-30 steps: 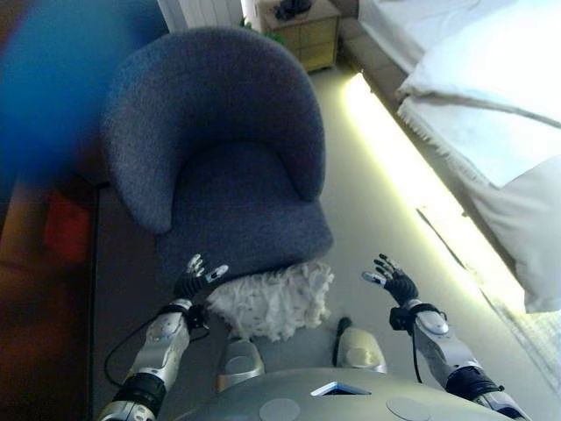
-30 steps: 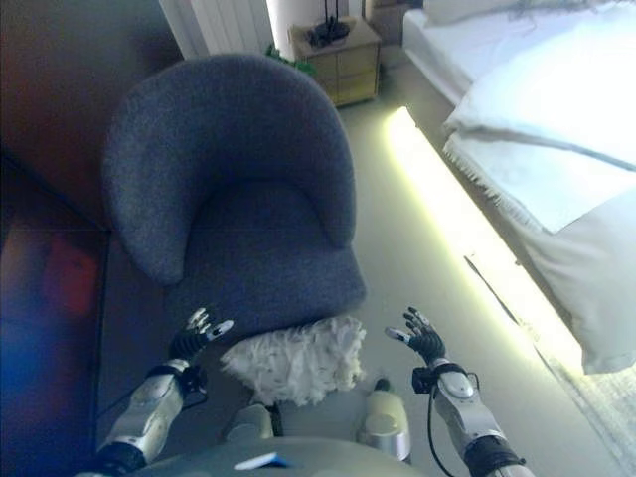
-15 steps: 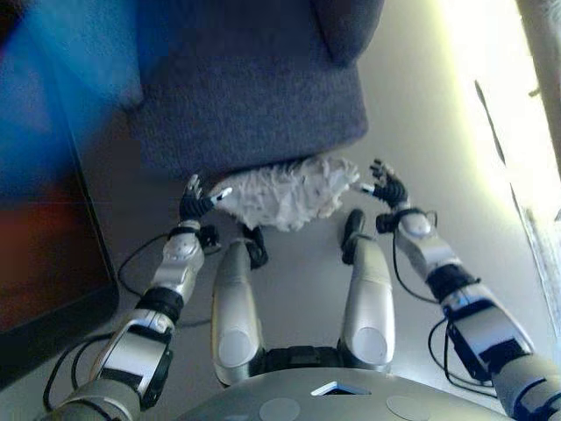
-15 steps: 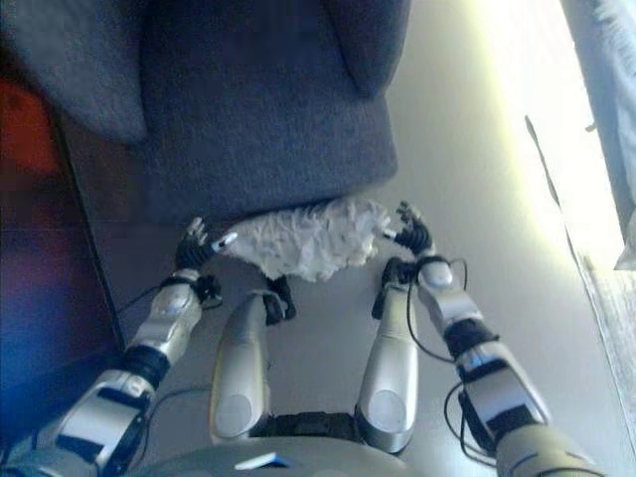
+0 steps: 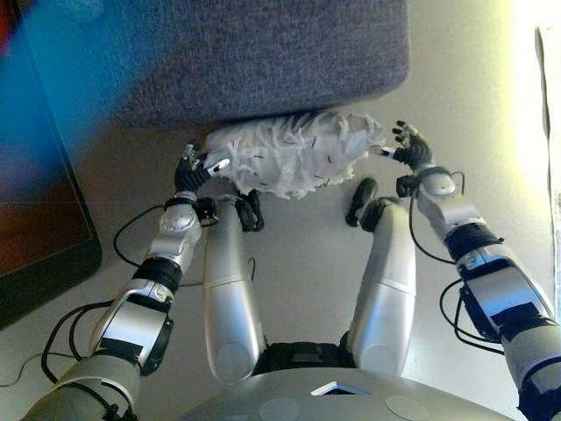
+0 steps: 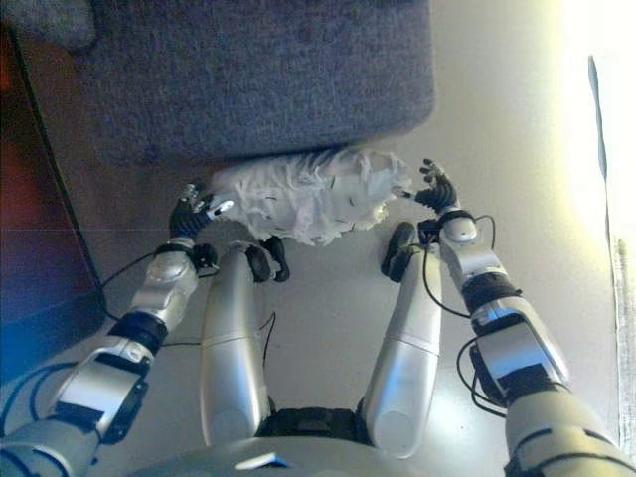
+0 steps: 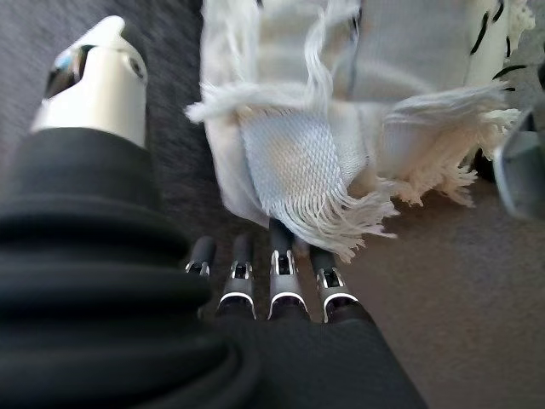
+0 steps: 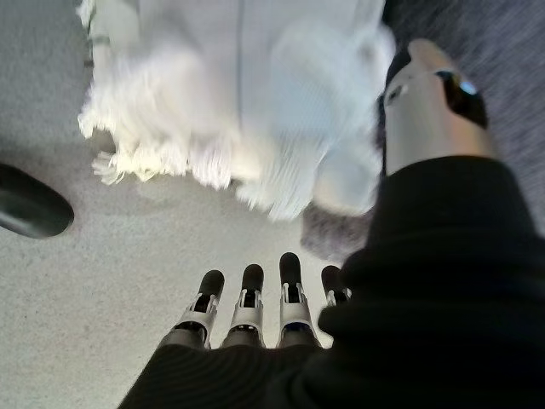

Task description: Pick up the cushion and take it to the sofa

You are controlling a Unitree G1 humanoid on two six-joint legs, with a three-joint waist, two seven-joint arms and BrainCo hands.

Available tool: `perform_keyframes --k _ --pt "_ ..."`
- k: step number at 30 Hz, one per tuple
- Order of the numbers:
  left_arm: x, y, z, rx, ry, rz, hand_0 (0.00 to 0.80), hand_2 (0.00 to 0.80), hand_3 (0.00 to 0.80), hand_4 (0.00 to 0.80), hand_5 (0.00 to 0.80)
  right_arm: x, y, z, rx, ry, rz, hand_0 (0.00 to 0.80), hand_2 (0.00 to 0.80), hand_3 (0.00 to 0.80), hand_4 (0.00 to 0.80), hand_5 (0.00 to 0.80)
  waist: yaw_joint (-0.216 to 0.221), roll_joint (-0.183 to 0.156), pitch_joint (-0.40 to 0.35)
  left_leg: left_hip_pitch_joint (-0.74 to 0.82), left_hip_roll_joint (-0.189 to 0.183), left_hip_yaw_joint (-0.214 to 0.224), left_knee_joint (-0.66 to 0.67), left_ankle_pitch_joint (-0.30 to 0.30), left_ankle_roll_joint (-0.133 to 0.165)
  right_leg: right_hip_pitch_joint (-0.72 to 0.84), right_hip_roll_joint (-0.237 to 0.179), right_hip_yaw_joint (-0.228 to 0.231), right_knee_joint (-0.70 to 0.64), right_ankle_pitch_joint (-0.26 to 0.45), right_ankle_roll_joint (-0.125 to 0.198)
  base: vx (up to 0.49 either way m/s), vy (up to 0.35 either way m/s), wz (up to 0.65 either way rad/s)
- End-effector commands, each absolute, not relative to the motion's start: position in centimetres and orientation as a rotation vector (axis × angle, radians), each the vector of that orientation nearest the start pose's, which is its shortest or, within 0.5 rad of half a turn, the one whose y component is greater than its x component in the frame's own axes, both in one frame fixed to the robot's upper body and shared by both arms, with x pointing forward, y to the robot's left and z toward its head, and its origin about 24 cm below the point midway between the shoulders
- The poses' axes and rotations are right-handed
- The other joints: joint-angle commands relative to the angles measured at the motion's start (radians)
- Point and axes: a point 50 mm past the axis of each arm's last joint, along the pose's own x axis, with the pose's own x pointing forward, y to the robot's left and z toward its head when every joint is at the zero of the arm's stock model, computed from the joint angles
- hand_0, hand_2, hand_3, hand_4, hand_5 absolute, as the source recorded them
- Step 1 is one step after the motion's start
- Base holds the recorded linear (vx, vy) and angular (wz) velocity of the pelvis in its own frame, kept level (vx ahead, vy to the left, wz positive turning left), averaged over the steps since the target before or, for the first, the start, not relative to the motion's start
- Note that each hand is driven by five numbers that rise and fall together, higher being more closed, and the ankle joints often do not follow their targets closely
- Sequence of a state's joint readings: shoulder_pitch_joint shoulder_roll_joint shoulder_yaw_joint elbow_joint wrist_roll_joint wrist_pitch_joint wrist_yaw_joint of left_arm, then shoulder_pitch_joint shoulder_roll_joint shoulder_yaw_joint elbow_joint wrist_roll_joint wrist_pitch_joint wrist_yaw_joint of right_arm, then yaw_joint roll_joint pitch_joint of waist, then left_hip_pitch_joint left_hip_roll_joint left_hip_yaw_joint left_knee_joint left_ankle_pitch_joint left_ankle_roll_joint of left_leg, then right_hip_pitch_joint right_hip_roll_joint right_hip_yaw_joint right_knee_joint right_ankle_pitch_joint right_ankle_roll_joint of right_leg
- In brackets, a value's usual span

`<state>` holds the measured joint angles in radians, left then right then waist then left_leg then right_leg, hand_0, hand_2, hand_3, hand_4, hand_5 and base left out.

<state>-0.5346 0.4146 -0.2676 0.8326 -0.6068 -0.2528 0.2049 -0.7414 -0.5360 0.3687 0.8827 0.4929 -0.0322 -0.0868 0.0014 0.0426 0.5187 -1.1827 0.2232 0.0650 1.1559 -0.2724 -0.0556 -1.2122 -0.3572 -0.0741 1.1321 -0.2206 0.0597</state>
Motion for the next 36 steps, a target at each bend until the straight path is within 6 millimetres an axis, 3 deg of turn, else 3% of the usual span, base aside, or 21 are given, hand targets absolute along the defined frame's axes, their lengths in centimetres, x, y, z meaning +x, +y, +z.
perform_keyframes --k 1,6,11,21,28,33,36 --pt "33.2 25.3 4.0 -0.116 0.075 0.367 0.0 0.0 0.0 0.0 0.0 37.1 -25.6 9.6 -0.215 0.143 -0.117 0.0 0.0 0.0 0.0 0.0 0.01 0.013 -0.001 -0.015 -0.007 -0.01 0.035 -0.09 0.012 0.004 -0.014 0.065 0.035 -0.045 0.008 0.025 -0.081 0.09" --pt "32.4 27.2 3.4 -0.146 0.092 0.42 0.0 0.0 0.0 0.0 0.0 37.1 -26.3 10.0 -0.221 0.156 -0.072 0.0 0.0 0.0 0.0 0.0 0.023 0.004 0.001 -0.104 -0.012 -0.029 0.129 -0.119 0.015 -0.078 -0.02 0.064 0.117 -0.084 -0.008 0.025 -0.057 0.12" --pt "32.1 27.3 2.9 -0.138 0.13 0.376 0.0 0.0 0.0 0.0 0.0 37.0 -26.1 9.9 -0.229 0.18 -0.019 0.0 0.0 0.0 0.0 0.0 0.025 -0.002 0.001 -0.169 -0.006 -0.04 0.195 -0.138 0.016 -0.137 -0.025 0.072 0.177 -0.108 -0.017 0.021 -0.026 0.07" --pt "34.0 26.6 5.2 -0.102 0.137 0.266 0.0 0.0 0.0 0.0 0.0 37.2 -25.0 9.8 -0.376 0.306 0.197 0.0 0.0 0.0 0.0 0.0 0.023 -0.004 0.001 -0.297 0.012 -0.055 0.308 -0.168 0.021 -0.269 -0.048 0.096 0.291 -0.138 -0.024 0.036 -0.025 0.1" --pt "33.5 27.9 4.9 0.089 0.221 0.205 0.0 0.0 0.0 0.0 0.0 37.1 -25.5 10.6 -0.692 0.32 0.201 0.0 0.0 0.0 0.0 0.0 0.022 0.002 0.001 -0.332 0.028 -0.061 0.338 -0.164 0.022 -0.307 -0.071 0.101 0.311 -0.127 -0.023 0.036 0.003 0.06" --pt "32.7 28.4 3.9 0.076 0.287 0.142 0.0 0.0 0.0 0.0 0.0 37.4 -25.1 11.7 -0.842 0.269 0.197 0.0 0.0 0.0 0.0 0.0 0.022 0.006 0.001 -0.351 0.039 -0.068 0.368 -0.171 0.019 -0.328 -0.078 0.112 0.332 -0.124 -0.021 0.007 0.004 0.01" --pt "32.9 27.6 3.7 0.066 0.317 0.065 0.0 0.0 0.0 0.0 0.0 37.9 -24.3 13.2 -1.077 0.17 0.146 0.0 0.0 0.0 0.0 0.0 0.019 0.009 0.001 -0.365 0.053 -0.073 0.387 -0.172 0.02 -0.343 -0.085 0.123 0.351 -0.123 -0.02 0.014 0.001 -0.04"
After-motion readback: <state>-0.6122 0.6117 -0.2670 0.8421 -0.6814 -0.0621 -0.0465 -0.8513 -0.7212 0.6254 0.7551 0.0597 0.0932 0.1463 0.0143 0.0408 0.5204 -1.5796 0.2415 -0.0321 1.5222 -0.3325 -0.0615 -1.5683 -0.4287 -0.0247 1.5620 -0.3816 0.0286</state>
